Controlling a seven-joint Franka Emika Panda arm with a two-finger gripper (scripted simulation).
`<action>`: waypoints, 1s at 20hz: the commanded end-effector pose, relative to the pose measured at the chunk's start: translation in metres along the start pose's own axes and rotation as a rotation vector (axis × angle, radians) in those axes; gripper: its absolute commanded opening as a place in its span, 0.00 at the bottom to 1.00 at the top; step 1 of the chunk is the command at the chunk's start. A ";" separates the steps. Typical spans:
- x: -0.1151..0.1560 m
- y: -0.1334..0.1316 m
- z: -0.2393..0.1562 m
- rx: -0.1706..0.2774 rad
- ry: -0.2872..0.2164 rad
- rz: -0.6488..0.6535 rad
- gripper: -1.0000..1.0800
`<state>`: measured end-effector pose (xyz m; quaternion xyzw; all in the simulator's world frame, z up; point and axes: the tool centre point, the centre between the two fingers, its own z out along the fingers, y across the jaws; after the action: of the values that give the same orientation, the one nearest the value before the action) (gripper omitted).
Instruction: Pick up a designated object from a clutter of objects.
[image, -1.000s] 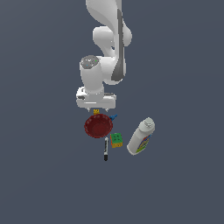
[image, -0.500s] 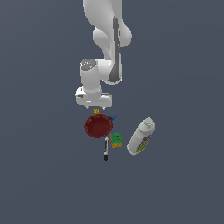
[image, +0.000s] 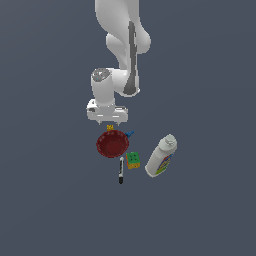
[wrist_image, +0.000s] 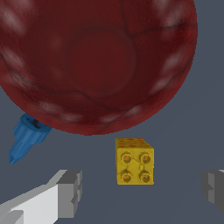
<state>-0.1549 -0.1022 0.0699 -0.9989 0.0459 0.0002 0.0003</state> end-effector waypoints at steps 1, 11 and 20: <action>0.000 0.000 0.004 0.000 0.000 0.000 0.96; -0.002 0.000 0.039 -0.001 0.000 0.001 0.96; -0.001 0.001 0.048 -0.001 0.000 0.001 0.00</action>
<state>-0.1563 -0.1026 0.0223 -0.9989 0.0464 0.0004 0.0000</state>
